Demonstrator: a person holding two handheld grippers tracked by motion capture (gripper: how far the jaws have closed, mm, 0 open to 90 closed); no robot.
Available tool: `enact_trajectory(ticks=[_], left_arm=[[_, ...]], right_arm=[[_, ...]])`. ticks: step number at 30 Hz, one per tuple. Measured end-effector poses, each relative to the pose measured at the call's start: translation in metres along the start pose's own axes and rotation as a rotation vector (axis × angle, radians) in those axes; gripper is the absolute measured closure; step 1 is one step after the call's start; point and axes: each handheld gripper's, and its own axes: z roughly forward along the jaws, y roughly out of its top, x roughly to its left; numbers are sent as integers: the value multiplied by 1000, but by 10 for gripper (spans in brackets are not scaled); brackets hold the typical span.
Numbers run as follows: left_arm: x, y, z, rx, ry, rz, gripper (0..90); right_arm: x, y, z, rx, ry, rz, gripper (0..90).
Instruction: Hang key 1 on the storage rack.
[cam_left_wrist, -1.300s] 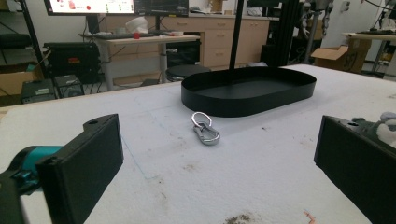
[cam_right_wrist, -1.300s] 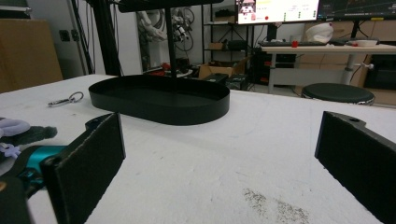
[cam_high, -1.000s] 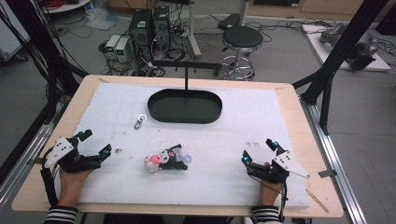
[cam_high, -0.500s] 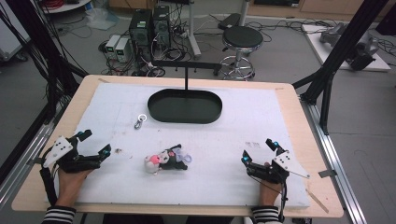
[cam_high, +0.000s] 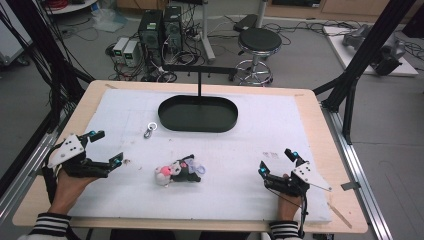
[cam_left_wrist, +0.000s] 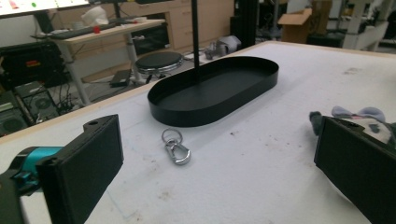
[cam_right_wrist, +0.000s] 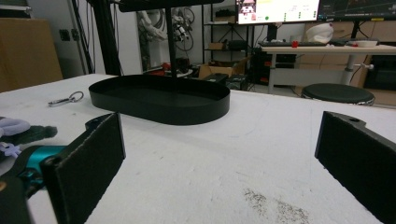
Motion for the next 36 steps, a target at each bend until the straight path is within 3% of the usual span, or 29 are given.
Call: enact_trajectory(ticks=[6,15,22,31,36], left_arm=[[-3,18,12,76,-113,13,17],[-14,42,31,182,-211,88,17],[-26,50,44,272,-273,120,17],[-39,53,58,404,-318,150,17],[-46,54,68,444,-335,180,18]], right_arm=[[0,0,0,0,0,0,8],[0,0,0,-1,0,1,8],[0,0,0,-1,-1,-3,8],[0,0,0,-1,0,0,8],[0,0,0,-1,0,0,8]])
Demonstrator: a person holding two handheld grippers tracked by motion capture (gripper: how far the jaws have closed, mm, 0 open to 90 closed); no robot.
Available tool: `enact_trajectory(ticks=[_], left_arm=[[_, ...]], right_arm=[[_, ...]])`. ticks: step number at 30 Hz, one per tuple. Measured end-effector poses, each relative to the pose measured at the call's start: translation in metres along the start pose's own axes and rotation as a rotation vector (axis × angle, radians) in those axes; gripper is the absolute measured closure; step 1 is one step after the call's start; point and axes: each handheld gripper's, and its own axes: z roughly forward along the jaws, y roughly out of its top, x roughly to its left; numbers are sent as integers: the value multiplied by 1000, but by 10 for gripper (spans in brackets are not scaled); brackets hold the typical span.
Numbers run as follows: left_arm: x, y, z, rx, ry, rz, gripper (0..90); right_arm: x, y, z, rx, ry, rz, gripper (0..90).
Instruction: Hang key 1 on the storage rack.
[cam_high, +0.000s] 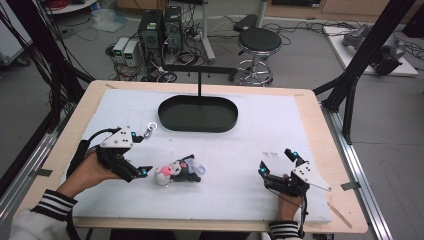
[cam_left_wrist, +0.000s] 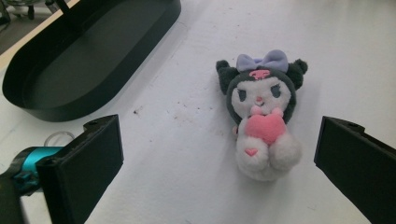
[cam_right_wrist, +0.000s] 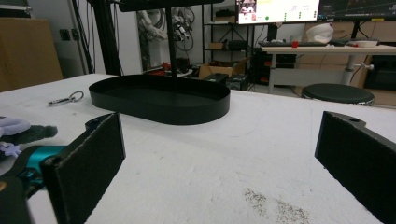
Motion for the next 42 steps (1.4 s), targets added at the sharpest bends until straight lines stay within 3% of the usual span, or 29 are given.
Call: enact_trajectory(ticks=[14,22,32,36,42], left_arm=[[-9,6,25,146,-50,30,18],[-13,9,36,174,-72,15,19],[-18,8,52,233,-88,27,20],[-18,8,55,261,-109,35,101],[-19,7,59,270,-112,15,102]], right_arm=[[0,0,0,0,1,-1,8],[0,0,0,0,1,5,8],[0,0,0,0,1,7,8],[0,0,0,-1,1,10,8],[0,0,0,0,1,11,8]])
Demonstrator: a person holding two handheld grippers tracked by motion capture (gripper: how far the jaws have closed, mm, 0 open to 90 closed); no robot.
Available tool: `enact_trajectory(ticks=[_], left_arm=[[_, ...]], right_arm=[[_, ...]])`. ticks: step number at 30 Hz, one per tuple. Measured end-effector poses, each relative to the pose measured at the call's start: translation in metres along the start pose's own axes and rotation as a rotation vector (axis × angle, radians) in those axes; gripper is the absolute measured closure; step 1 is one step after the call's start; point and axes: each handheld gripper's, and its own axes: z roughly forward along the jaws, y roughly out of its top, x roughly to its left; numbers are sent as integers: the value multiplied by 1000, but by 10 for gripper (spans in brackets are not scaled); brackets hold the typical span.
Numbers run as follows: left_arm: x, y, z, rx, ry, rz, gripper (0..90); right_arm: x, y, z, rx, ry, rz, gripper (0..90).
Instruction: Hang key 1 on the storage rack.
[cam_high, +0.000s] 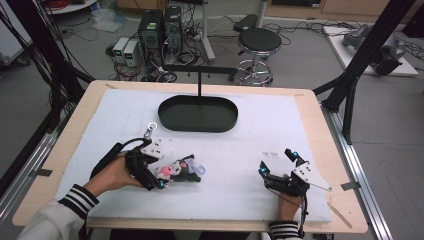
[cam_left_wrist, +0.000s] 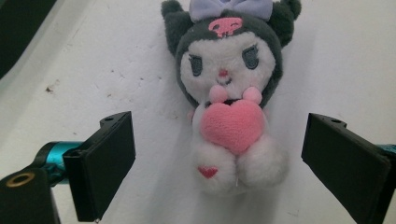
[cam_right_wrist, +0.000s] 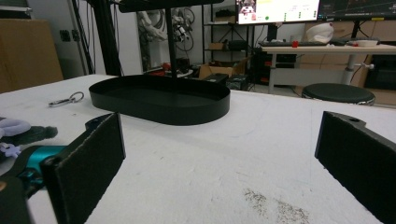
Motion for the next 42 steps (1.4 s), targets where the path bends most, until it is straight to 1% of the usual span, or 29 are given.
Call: enact_trajectory(ticks=[1,4,7,9,11,12,15,18,22,25,28,29,30,32,34,39,40,42], left_arm=[[0,0,1,6,2,1,102],[0,0,2,26,-16,2,103],[0,0,4,37,-29,2,141],[0,0,5,50,-29,-5,153],[0,0,6,53,-32,-4,180],[1,0,6,63,-28,0,191],[1,0,8,63,-20,-6,222],[1,1,10,70,-27,-11,246],[1,1,12,81,-51,-15,291],[1,1,14,97,-68,-23,346],[1,2,16,128,-73,-37,466],[1,2,16,134,-73,-51,478],[1,2,16,134,-73,-51,486],[1,3,16,140,-66,-63,504],[0,3,15,139,-62,-64,515],[-1,4,14,142,-59,-57,528],[-1,4,14,144,-58,-50,529],[-1,4,14,140,-55,-53,531]], right_arm=[[0,0,0,-1,0,0,8],[0,0,0,0,0,1,8],[0,0,0,0,0,0,8],[0,0,0,-1,0,1,8],[0,0,0,-1,0,1,8],[0,0,0,0,1,3,8],[0,0,0,0,0,2,8],[0,0,0,-1,0,2,8],[0,0,0,0,1,0,8],[-1,0,0,-1,-1,-4,8],[0,0,0,-2,0,-3,8],[-1,0,0,-2,0,-3,8],[-1,0,0,-2,0,-4,8],[-1,0,0,-2,0,-3,8],[-1,0,0,-2,0,-4,8],[0,0,0,-2,0,-3,8],[0,0,0,-2,-1,-3,8],[0,0,0,-2,-1,-4,8]])
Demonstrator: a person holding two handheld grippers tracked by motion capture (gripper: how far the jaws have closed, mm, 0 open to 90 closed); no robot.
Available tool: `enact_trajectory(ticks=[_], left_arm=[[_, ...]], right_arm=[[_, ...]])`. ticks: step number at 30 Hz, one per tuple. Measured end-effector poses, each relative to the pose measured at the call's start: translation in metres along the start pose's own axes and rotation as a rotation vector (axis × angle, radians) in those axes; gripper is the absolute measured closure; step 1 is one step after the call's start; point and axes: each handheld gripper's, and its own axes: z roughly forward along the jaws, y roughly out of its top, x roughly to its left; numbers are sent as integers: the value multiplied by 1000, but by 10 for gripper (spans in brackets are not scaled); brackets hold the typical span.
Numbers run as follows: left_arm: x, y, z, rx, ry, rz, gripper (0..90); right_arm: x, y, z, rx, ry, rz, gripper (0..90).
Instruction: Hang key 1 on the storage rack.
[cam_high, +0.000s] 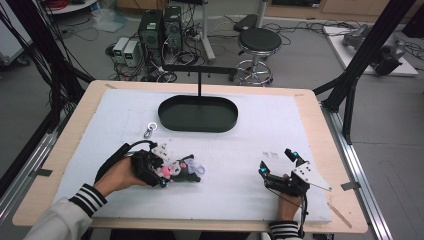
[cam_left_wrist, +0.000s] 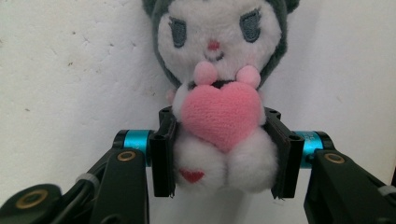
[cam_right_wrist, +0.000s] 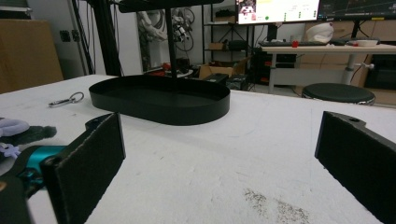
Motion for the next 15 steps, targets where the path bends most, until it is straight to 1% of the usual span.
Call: enact_trajectory(ticks=[2,4,5,6,8,11,13,15], left_arm=[[-1,0,-1,-5,9,8,533],[-1,0,-3,-13,27,12,538],[-1,0,-4,-29,36,5,540],[0,0,-6,-36,41,11,541],[1,-1,-11,-74,48,-3,541],[4,-3,-19,-138,77,-17,540],[6,-3,-25,-167,88,-35,540],[9,-4,-30,-201,103,-45,540]], right_arm=[[0,0,0,2,1,3,8],[0,0,0,0,0,0,8],[0,0,0,0,0,0,8],[0,0,0,0,0,0,8],[0,0,0,0,0,1,8],[0,0,0,-1,1,1,8],[-1,0,0,-4,0,-2,8],[-1,0,0,-3,0,3,8]])
